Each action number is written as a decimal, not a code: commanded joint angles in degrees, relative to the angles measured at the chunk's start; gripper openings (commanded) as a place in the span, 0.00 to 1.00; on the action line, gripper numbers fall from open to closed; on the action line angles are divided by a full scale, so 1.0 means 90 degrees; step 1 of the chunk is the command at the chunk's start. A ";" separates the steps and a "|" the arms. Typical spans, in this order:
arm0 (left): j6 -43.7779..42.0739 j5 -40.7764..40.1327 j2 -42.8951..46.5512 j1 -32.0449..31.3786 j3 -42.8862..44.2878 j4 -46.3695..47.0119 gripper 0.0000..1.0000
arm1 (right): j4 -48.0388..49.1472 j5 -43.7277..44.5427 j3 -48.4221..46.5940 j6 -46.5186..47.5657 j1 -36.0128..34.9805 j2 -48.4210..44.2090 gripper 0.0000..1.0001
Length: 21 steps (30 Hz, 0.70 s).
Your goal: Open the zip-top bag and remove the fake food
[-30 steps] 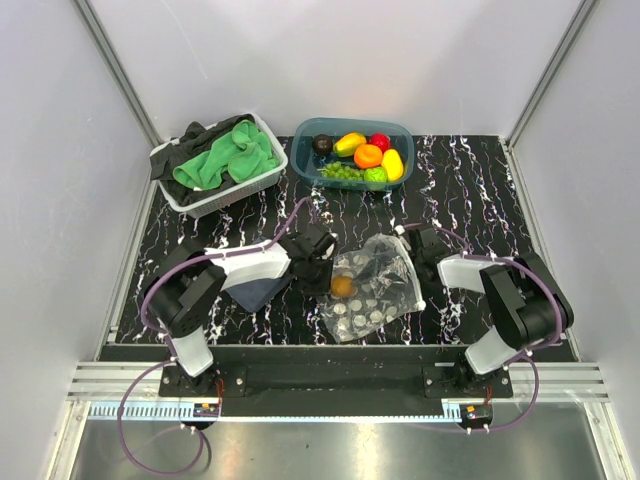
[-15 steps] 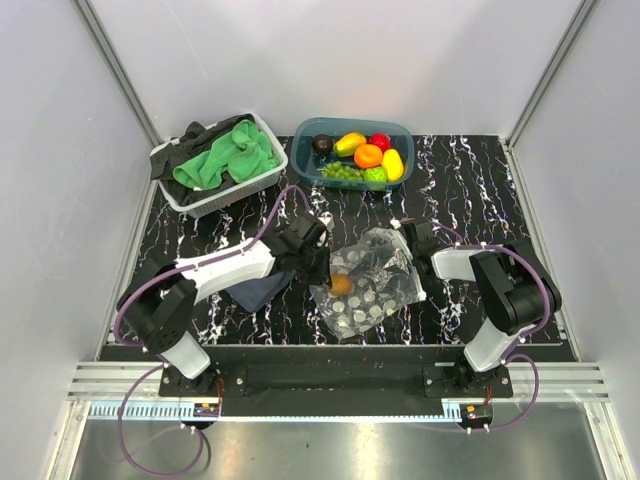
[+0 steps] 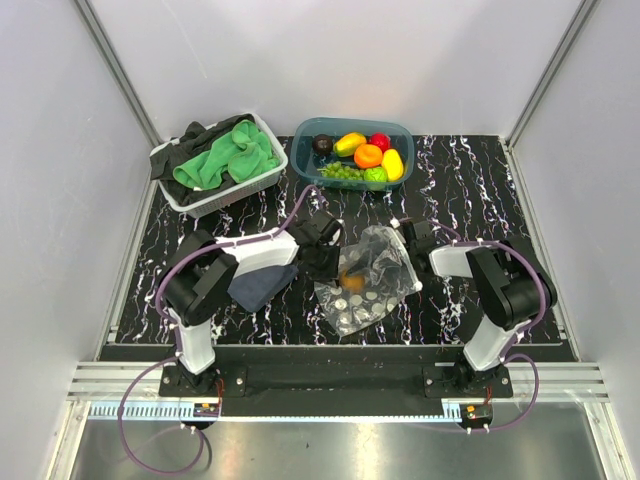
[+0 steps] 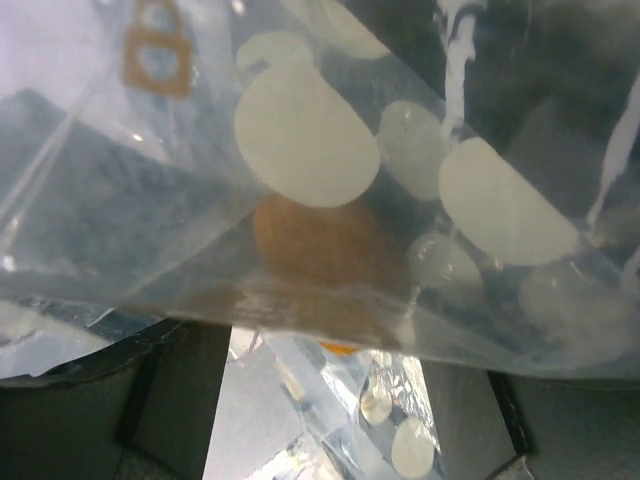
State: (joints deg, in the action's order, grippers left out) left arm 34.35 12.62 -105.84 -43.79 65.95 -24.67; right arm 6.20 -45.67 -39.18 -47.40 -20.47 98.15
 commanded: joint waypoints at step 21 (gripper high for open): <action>-0.0048 -0.0094 0.1424 -0.0046 -0.0150 0.0299 0.43 | -0.0990 0.0670 -0.0539 0.0608 -0.0030 -0.0621 0.07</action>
State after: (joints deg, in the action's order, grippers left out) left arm 33.67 12.67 -103.88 -44.47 65.41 -23.92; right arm 1.67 -42.00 -41.32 -44.42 -20.47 97.73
